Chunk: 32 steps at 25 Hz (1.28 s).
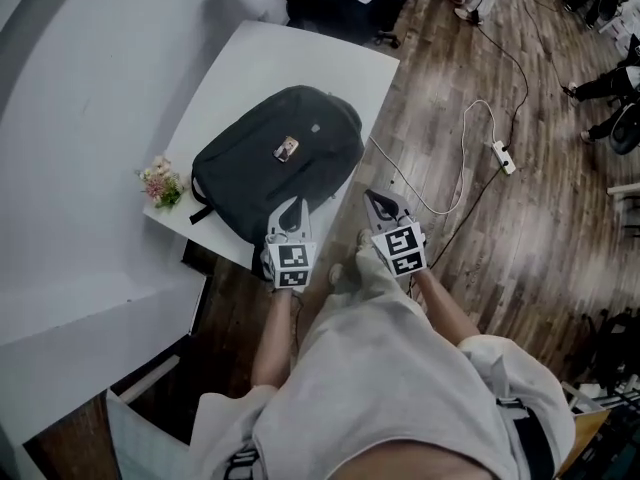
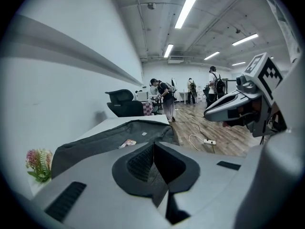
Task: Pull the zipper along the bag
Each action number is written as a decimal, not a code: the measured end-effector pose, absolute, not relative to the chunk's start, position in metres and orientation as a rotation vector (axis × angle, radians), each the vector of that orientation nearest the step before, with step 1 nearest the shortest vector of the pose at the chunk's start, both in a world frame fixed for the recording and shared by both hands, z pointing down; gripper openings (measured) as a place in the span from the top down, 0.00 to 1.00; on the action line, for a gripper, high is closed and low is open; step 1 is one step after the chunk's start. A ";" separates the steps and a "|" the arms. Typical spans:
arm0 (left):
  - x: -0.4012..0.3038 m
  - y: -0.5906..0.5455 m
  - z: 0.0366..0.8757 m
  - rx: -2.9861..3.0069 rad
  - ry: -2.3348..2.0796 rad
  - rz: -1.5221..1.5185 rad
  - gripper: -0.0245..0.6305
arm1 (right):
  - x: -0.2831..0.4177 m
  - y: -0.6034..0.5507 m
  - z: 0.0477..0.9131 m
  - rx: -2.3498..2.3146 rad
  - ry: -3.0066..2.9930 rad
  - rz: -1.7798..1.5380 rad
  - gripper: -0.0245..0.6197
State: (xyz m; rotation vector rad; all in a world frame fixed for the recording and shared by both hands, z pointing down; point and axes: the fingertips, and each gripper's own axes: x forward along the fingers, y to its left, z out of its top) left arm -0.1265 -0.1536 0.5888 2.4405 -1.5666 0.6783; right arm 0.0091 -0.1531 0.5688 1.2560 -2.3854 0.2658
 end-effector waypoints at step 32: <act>-0.087 -0.158 0.692 2.443 -1.193 1.662 0.58 | -0.035 -0.163 0.668 0.816 -2.382 0.383 0.94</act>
